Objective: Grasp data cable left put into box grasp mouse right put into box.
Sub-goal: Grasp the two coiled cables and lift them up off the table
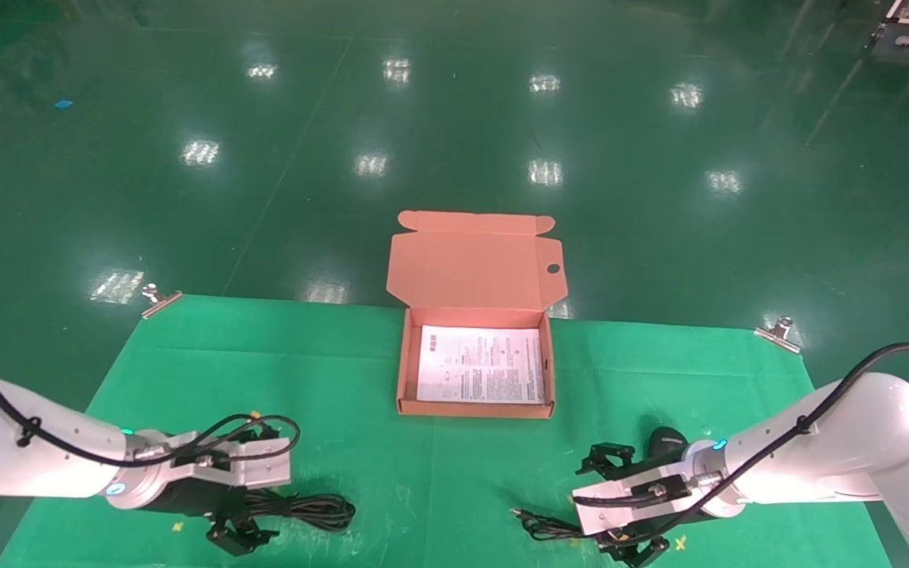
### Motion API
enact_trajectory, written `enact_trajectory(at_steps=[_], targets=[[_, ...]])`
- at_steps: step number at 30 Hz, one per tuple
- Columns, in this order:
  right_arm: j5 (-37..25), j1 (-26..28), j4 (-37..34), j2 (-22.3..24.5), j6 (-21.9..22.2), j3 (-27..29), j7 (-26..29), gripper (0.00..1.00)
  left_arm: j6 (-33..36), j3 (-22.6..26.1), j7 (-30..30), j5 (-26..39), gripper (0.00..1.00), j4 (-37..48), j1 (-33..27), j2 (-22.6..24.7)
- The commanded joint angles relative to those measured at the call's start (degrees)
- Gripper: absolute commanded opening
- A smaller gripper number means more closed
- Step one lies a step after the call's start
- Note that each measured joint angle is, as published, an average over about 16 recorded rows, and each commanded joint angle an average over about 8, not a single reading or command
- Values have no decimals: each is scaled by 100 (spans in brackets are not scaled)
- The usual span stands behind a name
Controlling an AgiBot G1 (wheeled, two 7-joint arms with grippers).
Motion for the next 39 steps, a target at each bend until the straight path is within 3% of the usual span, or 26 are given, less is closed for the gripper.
enact_trajectory(at_steps=[1, 39], targets=[[2, 2, 9, 4, -5, 4, 8, 0, 3, -1, -8, -2, 0, -11, -1, -3], [-1, -23, 101, 39, -49, 16, 51, 0, 58, 5, -44, 21, 0, -104, 25, 8]])
